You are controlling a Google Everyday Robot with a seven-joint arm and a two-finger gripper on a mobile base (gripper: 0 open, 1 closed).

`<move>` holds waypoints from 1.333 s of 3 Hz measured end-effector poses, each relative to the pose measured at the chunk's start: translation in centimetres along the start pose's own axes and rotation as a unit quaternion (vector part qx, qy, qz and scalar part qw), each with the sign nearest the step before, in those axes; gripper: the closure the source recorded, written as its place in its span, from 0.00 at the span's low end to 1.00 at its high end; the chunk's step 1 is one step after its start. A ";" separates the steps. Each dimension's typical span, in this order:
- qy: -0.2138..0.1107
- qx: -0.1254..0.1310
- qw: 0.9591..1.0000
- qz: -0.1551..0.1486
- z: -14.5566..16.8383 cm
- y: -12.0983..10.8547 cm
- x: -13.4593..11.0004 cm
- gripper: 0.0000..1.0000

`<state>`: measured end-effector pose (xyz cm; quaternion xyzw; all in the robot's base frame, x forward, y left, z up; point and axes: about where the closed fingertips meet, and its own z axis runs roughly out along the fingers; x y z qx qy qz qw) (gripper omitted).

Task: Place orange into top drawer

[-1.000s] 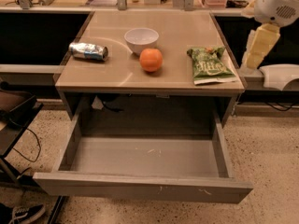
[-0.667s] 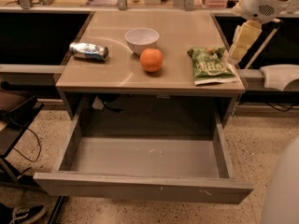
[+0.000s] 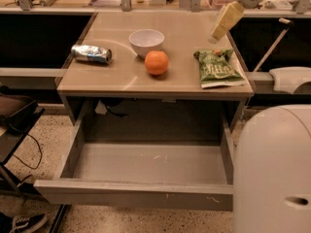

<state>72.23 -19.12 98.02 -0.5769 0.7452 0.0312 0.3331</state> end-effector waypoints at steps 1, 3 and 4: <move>-0.013 -0.011 1.000 -0.009 1.3 0.2 -4.2 0.00; -0.010 -0.017 1.000 0.003 2.4 0.3 -3.6 0.00; -0.038 -0.070 0.997 0.004 6.0 2.8 -4.6 0.00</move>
Offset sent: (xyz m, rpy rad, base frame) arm 0.0082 0.0363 0.0109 0.0171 -0.0016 0.0294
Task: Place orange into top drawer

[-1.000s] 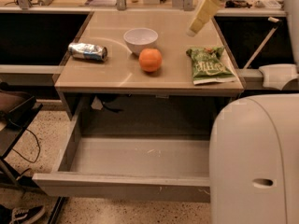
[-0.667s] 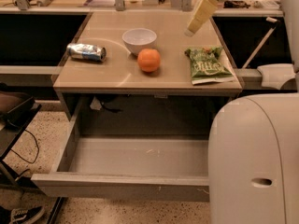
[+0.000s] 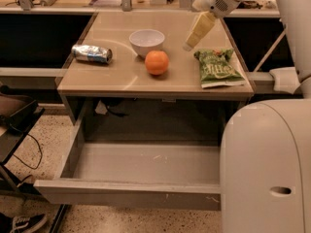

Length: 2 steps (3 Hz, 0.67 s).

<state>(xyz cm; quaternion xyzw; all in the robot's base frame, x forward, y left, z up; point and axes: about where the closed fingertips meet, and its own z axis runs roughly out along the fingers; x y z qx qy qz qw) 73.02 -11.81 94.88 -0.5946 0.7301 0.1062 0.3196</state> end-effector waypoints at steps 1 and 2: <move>-0.033 -0.068 0.997 -0.012 4.6 2.8 -1.9 0.00; -0.058 -0.120 0.991 -0.028 7.6 5.2 -4.0 0.00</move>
Offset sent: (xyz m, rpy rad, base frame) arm -0.0383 0.1258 -0.0614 0.1594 0.1978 0.3347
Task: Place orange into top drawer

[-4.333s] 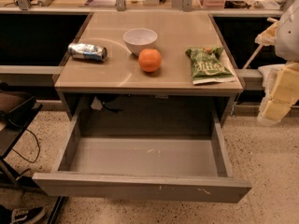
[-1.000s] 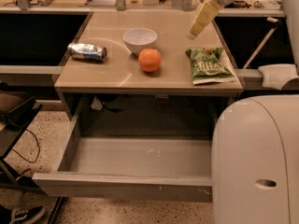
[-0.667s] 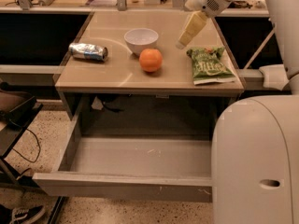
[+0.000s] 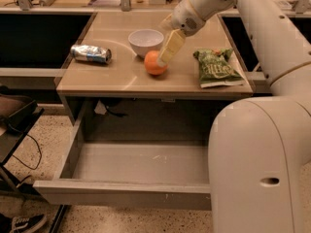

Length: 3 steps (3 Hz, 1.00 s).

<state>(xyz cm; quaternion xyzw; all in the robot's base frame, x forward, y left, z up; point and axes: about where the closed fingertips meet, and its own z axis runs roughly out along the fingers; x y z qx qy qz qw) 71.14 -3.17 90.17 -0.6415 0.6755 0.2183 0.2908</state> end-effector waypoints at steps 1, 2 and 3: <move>-0.004 -0.034 0.999 0.000 2.4 1.3 -0.4 0.00; 0.011 -0.044 0.998 0.032 3.9 2.4 1.8 0.00; 0.002 -0.068 0.997 0.030 6.1 2.5 1.2 0.00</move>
Offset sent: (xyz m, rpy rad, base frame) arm -0.0438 -0.0024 -0.0642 -0.0399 0.1592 -0.0495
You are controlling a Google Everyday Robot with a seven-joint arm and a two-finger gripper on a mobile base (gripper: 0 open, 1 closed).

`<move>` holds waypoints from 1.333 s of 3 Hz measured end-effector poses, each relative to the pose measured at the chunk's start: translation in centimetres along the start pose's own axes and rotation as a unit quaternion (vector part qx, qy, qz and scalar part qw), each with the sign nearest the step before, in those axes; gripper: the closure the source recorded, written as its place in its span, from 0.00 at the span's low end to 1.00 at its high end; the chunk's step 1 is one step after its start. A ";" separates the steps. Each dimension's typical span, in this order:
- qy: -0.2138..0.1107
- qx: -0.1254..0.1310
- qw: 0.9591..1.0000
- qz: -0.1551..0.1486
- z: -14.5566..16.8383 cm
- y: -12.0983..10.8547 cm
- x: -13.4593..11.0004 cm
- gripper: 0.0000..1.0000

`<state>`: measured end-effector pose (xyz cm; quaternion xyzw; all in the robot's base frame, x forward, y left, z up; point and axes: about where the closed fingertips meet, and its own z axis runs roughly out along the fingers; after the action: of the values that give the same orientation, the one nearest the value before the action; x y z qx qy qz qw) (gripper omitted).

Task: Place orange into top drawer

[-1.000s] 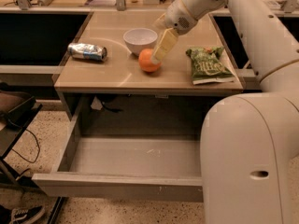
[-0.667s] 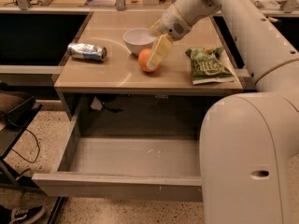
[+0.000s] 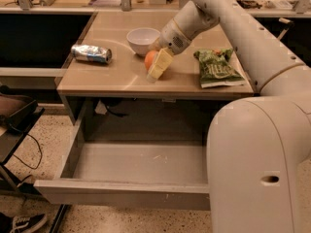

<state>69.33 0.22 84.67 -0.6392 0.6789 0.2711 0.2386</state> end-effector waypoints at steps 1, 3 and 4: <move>0.000 0.000 1.000 0.000 0.1 0.0 0.0 0.00; 0.000 0.000 1.000 0.000 0.1 0.0 0.0 0.42; 0.000 0.000 1.000 0.000 0.1 0.0 0.0 0.65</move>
Offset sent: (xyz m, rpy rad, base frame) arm 0.0002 0.0003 -0.0005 0.0003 0.0007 0.0003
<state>69.36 0.27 84.61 -0.6392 0.6789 0.2715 0.2385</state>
